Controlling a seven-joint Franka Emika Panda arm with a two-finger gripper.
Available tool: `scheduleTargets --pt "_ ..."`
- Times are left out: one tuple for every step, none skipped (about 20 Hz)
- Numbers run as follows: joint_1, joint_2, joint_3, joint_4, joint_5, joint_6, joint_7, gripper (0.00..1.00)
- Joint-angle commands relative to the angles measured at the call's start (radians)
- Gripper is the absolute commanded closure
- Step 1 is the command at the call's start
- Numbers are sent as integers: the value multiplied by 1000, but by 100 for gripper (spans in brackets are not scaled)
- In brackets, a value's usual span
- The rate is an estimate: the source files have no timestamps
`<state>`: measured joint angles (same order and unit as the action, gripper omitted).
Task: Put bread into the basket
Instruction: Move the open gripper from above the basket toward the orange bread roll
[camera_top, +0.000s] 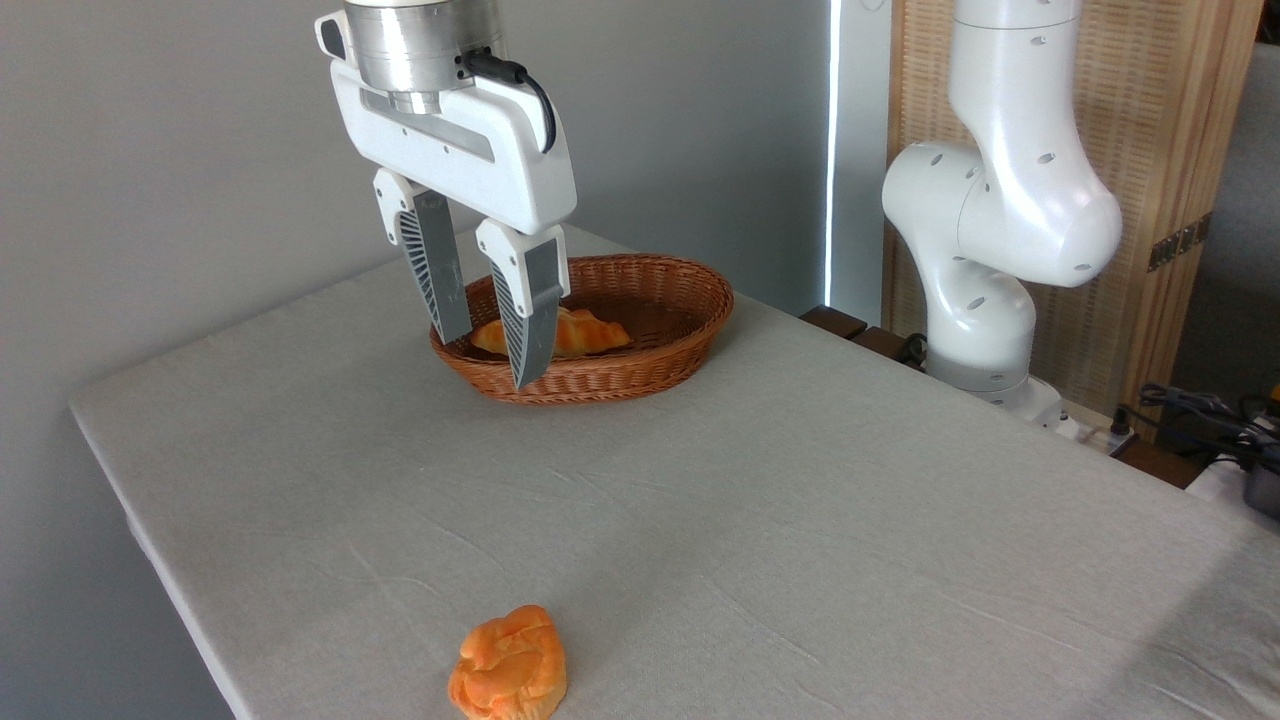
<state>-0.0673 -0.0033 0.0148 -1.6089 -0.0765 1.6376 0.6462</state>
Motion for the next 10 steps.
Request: scheduleTargets --pt "4 17 8 20 0 -19 9 0" --pt "3 17 8 20 0 -16 9 0" --pt "3 17 8 20 0 -15 9 0" --pt "3 17 8 20 0 -15 10 0" --pt "3 17 8 20 0 -15 10 0" --pt "3 17 8 20 1 -15 10 0" --pt "3 17 8 18 1 -15 10 0" --pt "3 17 8 18 0 -9 10 0" --pt "3 17 8 17 0 7 9 0" --pt "3 17 8 11 0 40 7 0"
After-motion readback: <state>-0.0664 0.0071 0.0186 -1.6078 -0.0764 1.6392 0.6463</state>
